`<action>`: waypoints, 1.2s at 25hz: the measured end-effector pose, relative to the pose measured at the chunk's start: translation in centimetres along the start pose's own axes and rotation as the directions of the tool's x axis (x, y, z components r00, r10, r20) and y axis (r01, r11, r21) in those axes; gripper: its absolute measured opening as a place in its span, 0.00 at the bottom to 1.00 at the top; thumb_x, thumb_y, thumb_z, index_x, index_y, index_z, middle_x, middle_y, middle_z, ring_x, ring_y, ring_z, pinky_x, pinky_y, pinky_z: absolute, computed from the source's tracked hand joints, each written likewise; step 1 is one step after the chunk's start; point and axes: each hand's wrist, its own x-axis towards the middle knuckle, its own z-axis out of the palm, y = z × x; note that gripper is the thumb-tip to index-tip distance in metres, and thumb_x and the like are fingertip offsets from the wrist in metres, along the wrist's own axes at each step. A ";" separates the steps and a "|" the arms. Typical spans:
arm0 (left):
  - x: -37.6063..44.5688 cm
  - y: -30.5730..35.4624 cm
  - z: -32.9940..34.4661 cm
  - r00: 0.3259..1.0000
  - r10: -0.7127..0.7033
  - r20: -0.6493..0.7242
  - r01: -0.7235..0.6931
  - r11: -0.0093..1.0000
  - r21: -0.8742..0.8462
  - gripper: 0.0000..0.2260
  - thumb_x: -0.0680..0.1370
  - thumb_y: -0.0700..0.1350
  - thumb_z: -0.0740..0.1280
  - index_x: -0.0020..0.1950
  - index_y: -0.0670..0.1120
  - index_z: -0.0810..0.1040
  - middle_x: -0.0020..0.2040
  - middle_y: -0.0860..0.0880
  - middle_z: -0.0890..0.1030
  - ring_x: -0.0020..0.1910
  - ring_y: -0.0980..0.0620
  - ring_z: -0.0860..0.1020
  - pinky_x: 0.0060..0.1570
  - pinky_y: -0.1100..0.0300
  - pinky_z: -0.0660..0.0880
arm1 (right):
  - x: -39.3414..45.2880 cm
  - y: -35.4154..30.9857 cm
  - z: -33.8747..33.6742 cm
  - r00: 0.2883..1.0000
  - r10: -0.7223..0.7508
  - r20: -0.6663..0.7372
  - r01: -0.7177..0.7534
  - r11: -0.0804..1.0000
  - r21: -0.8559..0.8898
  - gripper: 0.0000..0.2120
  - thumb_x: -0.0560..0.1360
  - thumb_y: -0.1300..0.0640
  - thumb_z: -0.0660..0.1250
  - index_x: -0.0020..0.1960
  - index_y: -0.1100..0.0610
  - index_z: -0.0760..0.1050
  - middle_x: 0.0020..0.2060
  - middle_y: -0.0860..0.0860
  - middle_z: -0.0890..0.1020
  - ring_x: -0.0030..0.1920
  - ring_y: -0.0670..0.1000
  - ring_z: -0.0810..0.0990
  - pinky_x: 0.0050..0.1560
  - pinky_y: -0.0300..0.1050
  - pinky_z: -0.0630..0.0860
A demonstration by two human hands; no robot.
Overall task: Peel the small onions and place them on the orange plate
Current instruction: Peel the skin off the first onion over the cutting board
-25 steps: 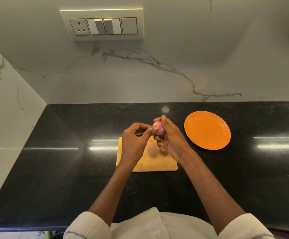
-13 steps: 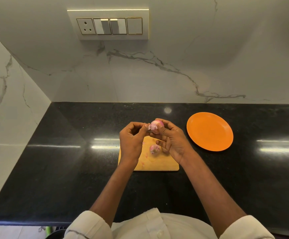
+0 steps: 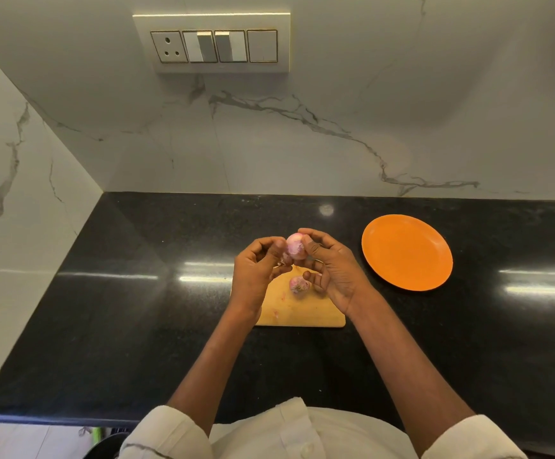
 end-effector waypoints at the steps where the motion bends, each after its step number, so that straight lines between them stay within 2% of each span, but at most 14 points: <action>1: -0.2 -0.1 0.0 1.000 0.006 0.010 -0.006 0.999 0.045 0.12 0.82 0.47 0.73 0.62 0.42 0.84 0.55 0.45 0.87 0.54 0.45 0.87 0.55 0.49 0.86 | 0.0 0.2 0.0 1.000 -0.001 -0.001 0.001 1.000 -0.030 0.12 0.80 0.53 0.73 0.63 0.50 0.84 0.56 0.52 0.88 0.57 0.55 0.87 0.48 0.48 0.81; 5: -0.6 -0.5 -0.4 1.000 0.010 -0.005 -0.010 0.995 0.098 0.10 0.80 0.43 0.75 0.60 0.42 0.86 0.52 0.46 0.89 0.52 0.46 0.88 0.56 0.48 0.85 | -0.1 0.8 -0.1 1.000 -0.016 -0.023 0.014 0.994 -0.110 0.11 0.79 0.52 0.73 0.61 0.49 0.85 0.55 0.50 0.88 0.58 0.57 0.86 0.52 0.52 0.82; 7: -0.9 -0.6 -0.7 0.998 0.061 0.011 -0.062 0.983 0.175 0.09 0.81 0.43 0.74 0.61 0.43 0.86 0.51 0.47 0.89 0.51 0.47 0.88 0.54 0.50 0.86 | -0.2 1.0 -0.2 0.998 -0.035 -0.045 0.028 0.990 -0.136 0.10 0.79 0.52 0.74 0.60 0.48 0.85 0.53 0.50 0.88 0.57 0.56 0.86 0.51 0.52 0.82; 10: -1.3 -0.7 -0.7 0.981 0.186 0.063 -0.196 0.895 0.400 0.08 0.83 0.41 0.73 0.62 0.45 0.86 0.50 0.51 0.89 0.49 0.51 0.88 0.52 0.52 0.86 | -0.4 1.2 -0.2 0.997 -0.049 -0.066 0.038 0.987 -0.155 0.09 0.78 0.52 0.75 0.59 0.49 0.86 0.52 0.50 0.88 0.55 0.53 0.85 0.47 0.49 0.82; 13: -1.4 -0.4 -0.5 0.961 0.274 0.046 -0.255 0.803 0.538 0.04 0.82 0.43 0.73 0.57 0.46 0.85 0.46 0.53 0.87 0.45 0.53 0.86 0.48 0.52 0.85 | -0.8 1.3 0.0 0.997 -0.049 -0.056 0.040 0.989 -0.140 0.10 0.78 0.51 0.75 0.58 0.50 0.87 0.51 0.49 0.88 0.56 0.53 0.85 0.53 0.53 0.84; 16: -1.9 0.6 0.0 0.958 0.279 0.069 -0.270 0.795 0.543 0.07 0.82 0.46 0.75 0.57 0.46 0.85 0.46 0.55 0.87 0.47 0.57 0.86 0.48 0.63 0.83 | -1.0 1.2 0.1 0.995 -0.086 -0.058 0.077 0.988 -0.134 0.10 0.77 0.53 0.76 0.59 0.51 0.86 0.48 0.50 0.89 0.53 0.51 0.87 0.52 0.54 0.85; 17: -2.0 0.7 0.1 0.957 0.280 0.069 -0.272 0.795 0.542 0.07 0.81 0.47 0.75 0.57 0.46 0.85 0.47 0.55 0.87 0.47 0.58 0.86 0.48 0.64 0.82 | -1.0 1.2 0.0 0.994 -0.097 -0.048 0.089 0.986 -0.138 0.11 0.77 0.54 0.76 0.59 0.52 0.86 0.48 0.50 0.89 0.52 0.51 0.88 0.51 0.53 0.85; 22: -1.4 0.9 -0.8 0.972 0.228 0.060 -0.225 0.816 0.532 0.05 0.81 0.40 0.73 0.56 0.43 0.86 0.45 0.50 0.87 0.44 0.53 0.87 0.49 0.51 0.86 | -0.8 1.4 -0.4 0.994 -0.110 -0.017 0.106 0.982 -0.153 0.12 0.76 0.55 0.77 0.59 0.54 0.86 0.50 0.52 0.89 0.52 0.54 0.89 0.51 0.52 0.85; 25: -1.5 1.5 -0.7 0.983 0.153 0.105 -0.185 0.863 0.469 0.08 0.80 0.46 0.75 0.57 0.44 0.86 0.47 0.49 0.88 0.46 0.51 0.88 0.52 0.48 0.86 | -0.7 1.0 -0.4 0.993 -0.113 -0.029 0.108 0.984 -0.140 0.11 0.75 0.55 0.78 0.57 0.54 0.87 0.48 0.52 0.89 0.51 0.53 0.89 0.54 0.56 0.85; 28: -1.5 1.5 -0.7 0.983 0.114 0.145 -0.166 0.889 0.427 0.09 0.81 0.45 0.75 0.59 0.43 0.85 0.49 0.48 0.88 0.47 0.49 0.88 0.54 0.45 0.86 | -0.7 1.0 -0.6 0.994 -0.106 -0.036 0.100 0.987 -0.122 0.10 0.75 0.55 0.77 0.56 0.53 0.87 0.49 0.51 0.89 0.51 0.51 0.89 0.55 0.56 0.86; 30: -1.8 1.3 -0.7 0.981 0.143 0.134 -0.188 0.882 0.431 0.08 0.81 0.44 0.75 0.59 0.43 0.85 0.48 0.48 0.88 0.47 0.49 0.88 0.52 0.46 0.86 | -0.9 1.2 -0.8 0.994 -0.103 -0.039 0.098 0.988 -0.117 0.10 0.76 0.55 0.77 0.57 0.53 0.87 0.50 0.51 0.89 0.52 0.52 0.89 0.56 0.56 0.86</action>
